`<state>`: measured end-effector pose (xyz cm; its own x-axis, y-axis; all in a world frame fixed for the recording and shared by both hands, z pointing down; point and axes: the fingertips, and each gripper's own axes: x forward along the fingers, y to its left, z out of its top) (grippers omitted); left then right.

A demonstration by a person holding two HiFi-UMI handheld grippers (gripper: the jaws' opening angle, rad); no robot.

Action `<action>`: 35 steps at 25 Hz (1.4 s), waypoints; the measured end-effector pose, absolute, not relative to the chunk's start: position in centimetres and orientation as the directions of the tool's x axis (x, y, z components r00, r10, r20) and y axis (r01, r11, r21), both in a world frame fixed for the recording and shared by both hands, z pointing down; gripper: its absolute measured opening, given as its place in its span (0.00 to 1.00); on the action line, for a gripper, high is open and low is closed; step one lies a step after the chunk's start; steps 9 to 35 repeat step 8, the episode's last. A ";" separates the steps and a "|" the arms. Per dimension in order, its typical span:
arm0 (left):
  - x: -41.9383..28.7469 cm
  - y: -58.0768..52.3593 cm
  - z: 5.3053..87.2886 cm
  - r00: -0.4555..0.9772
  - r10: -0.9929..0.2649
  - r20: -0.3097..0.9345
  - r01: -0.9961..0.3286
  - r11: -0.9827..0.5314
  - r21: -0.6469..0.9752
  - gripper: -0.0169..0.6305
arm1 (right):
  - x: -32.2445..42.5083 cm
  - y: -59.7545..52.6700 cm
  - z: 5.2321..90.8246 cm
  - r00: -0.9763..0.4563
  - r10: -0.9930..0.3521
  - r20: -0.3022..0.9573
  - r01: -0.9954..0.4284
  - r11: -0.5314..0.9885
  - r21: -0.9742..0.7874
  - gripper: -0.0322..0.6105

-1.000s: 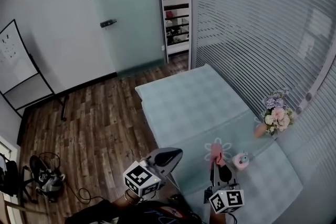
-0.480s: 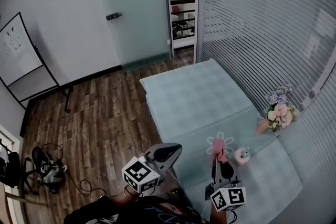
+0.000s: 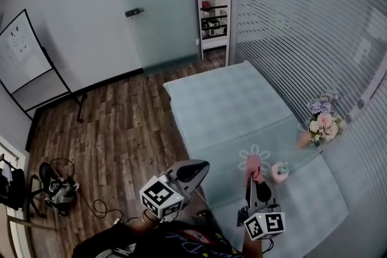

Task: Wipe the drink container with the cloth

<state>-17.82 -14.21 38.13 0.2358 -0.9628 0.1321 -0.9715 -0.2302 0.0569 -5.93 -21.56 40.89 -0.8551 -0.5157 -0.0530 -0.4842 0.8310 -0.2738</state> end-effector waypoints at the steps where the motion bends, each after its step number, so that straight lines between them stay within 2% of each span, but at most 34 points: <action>1: -17.8 -14.1 38.2 0.236 -0.963 0.131 -0.971 -0.231 0.054 0.03 | -5.9 -21.5 40.9 -0.855 -0.515 -0.054 -0.483 0.831 -0.275 0.09; 35: -17.4 -13.4 38.3 0.227 -0.965 0.133 -0.974 -0.222 0.051 0.03 | -5.4 -20.9 40.8 -0.858 -0.510 -0.054 -0.477 0.832 -0.283 0.09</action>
